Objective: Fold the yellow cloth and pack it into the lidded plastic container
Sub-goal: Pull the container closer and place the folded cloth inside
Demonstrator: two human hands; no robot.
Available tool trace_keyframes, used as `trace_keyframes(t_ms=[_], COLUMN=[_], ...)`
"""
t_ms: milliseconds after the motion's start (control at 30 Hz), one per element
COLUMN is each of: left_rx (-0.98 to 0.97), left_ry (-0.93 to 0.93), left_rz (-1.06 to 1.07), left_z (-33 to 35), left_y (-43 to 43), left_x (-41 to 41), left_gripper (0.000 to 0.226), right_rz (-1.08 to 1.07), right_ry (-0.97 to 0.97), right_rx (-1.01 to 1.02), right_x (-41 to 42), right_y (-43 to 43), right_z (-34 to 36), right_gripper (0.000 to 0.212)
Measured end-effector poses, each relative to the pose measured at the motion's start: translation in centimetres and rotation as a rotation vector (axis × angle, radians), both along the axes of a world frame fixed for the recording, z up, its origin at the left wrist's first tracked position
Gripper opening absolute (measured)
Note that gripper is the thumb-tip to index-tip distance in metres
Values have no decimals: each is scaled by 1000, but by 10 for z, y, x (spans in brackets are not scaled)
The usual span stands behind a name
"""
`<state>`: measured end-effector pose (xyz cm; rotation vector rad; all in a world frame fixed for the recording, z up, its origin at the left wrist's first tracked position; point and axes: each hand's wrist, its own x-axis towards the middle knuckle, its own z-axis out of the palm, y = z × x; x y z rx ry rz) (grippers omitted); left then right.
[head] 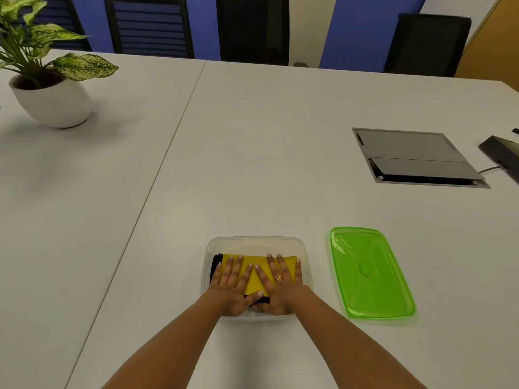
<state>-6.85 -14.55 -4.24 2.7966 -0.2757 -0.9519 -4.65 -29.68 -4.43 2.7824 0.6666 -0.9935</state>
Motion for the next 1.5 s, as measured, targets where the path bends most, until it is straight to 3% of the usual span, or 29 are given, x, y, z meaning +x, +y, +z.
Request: trace_keyframes(t_ms=[667, 733, 833, 900, 1067, 1133, 1267, 1367, 1500], left_rx=[-6, -3, -28, -61, -116, -75, -139, -244, -252], left_ry=[-52, -93, -204, -313, -729, -849, -629, -539, -514], left_rz=[-9, 5, 31, 70, 127, 219, 525, 620, 704], left_z=[1, 3, 10, 17, 37, 36, 34, 33, 29], left_y=[2, 3, 4, 4, 11, 15, 21, 20, 19], left_x=[1, 3, 4, 3, -12, -17, -21, -21, -18], left_gripper=[143, 128, 77, 57, 22, 28, 51, 55, 58], right_rz=[-14, -22, -46, -50, -326, -466, -666, -812, -955], right_ry=[-31, -40, -26, -50, -304, -445, -713, -738, -591], right_rx=[70, 90, 131, 189, 652, 833, 962, 896, 650], right_x=[-1, 1, 4, 6, 4, 2, 2, -3, -9], right_y=[-1, 0, 2, 1, -15, -24, -46, -65, -87], right_z=[5, 10, 22, 33, 52, 57, 57, 42, 18], right_gripper=[101, 100, 89, 77, 37, 24, 13, 16, 29])
